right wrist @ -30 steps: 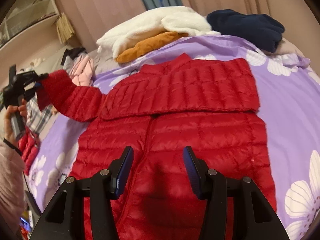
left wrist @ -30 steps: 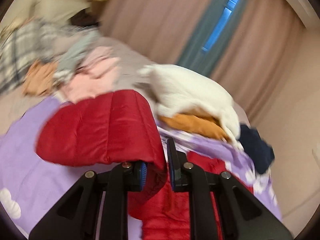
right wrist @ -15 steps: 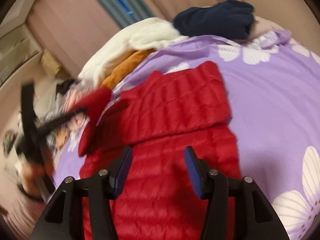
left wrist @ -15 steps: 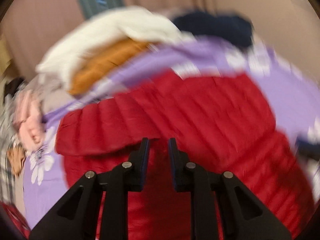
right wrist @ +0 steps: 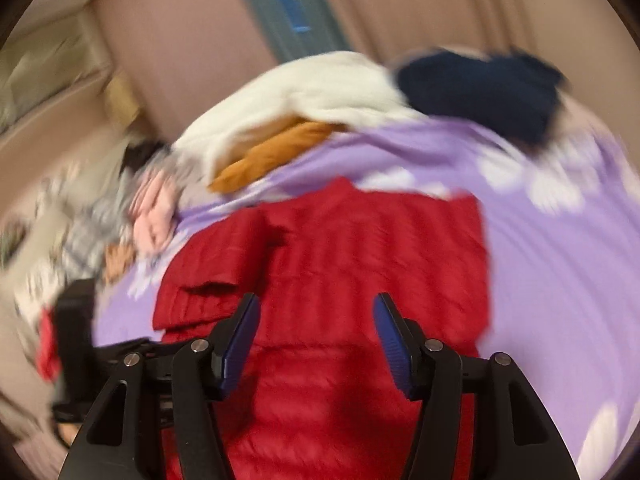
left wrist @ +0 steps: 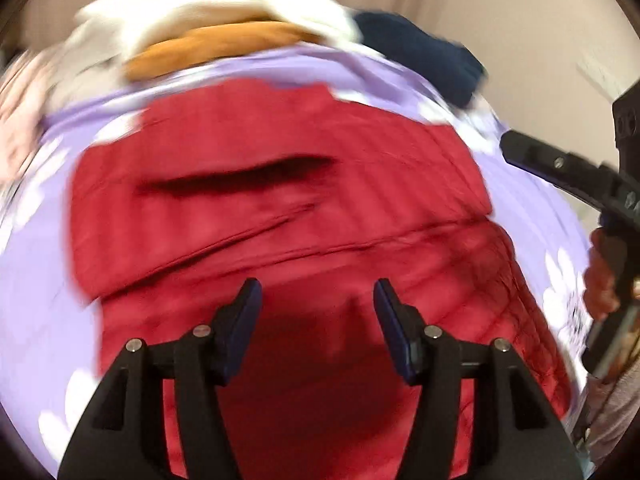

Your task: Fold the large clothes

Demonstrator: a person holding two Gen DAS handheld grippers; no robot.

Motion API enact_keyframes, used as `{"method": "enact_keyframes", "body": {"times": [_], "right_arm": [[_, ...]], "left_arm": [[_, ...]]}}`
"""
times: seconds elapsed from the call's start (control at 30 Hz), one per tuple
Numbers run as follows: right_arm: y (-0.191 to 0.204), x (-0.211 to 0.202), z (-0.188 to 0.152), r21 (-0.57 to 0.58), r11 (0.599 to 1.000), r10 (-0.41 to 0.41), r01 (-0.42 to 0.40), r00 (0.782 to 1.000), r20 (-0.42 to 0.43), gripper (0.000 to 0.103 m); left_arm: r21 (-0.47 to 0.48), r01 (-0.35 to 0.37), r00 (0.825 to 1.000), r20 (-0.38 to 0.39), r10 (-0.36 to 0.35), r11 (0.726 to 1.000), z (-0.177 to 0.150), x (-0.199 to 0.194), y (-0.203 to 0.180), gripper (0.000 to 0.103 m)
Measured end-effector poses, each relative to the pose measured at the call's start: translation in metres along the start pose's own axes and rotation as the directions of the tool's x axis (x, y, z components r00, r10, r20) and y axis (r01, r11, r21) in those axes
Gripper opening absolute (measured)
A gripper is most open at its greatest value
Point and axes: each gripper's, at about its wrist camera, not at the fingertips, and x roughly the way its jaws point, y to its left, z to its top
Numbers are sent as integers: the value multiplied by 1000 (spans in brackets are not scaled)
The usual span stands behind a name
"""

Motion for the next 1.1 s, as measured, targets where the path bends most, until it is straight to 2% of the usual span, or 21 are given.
{"method": "enact_keyframes", "body": {"times": [0.1,0.17,0.3,0.43,0.47,0.53,0.57,0.6,0.63,0.67,0.77,0.83,0.9,0.97,1.03,1.1], "right_arm": [[56,34,12,-213,977,14,-17,1000,-16,59],[97,62,13,-344,939,9,-22,999,-39,59],[152,115,9,-496,867,1,-47,996,-93,59],[183,148,3,-590,807,-46,-39,991,-129,60],[188,154,0,-613,790,-63,-32,989,-134,60],[192,167,-4,-657,752,-144,46,985,-96,59],[190,175,-3,-661,745,-200,95,976,-85,47],[183,178,0,-640,761,-210,102,973,-95,32],[177,178,4,-615,780,-218,116,972,-93,9],[165,173,11,-557,819,-219,141,973,-76,6],[122,135,31,-309,947,-103,84,994,-45,4],[82,96,40,-90,996,-19,21,1000,23,4],[40,60,40,93,996,-3,-5,996,85,4],[7,35,33,232,972,17,-43,993,113,4],[-27,14,21,343,937,25,-62,993,111,4],[-50,9,10,417,908,19,-47,997,71,4]], "left_arm": [[-148,-40,998,49,47,988,-12,-26,46,58],[-231,-76,994,57,91,970,-16,-35,72,58],[-358,-57,993,74,89,932,-27,-46,105,58],[-419,-38,993,87,82,907,-38,-56,120,58],[-431,-38,993,88,84,902,-39,-57,123,58],[-443,-36,992,92,86,896,-40,-58,127,58],[-449,-32,992,93,82,893,-41,-60,130,58],[-452,-27,993,94,77,892,-41,-60,130,58],[-451,-23,993,96,74,892,-42,-61,132,58],[-447,-19,993,99,71,894,-43,-62,131,58],[-435,-4,994,96,51,901,-42,-60,130,59],[-430,3,995,88,39,903,-42,-55,128,59],[-431,6,996,82,32,903,-44,-52,127,59],[-428,18,997,77,17,904,-42,-48,123,59],[-423,16,997,70,15,906,-39,-44,120,59],[-415,17,997,70,13,910,-30,-40,117,59]]}}
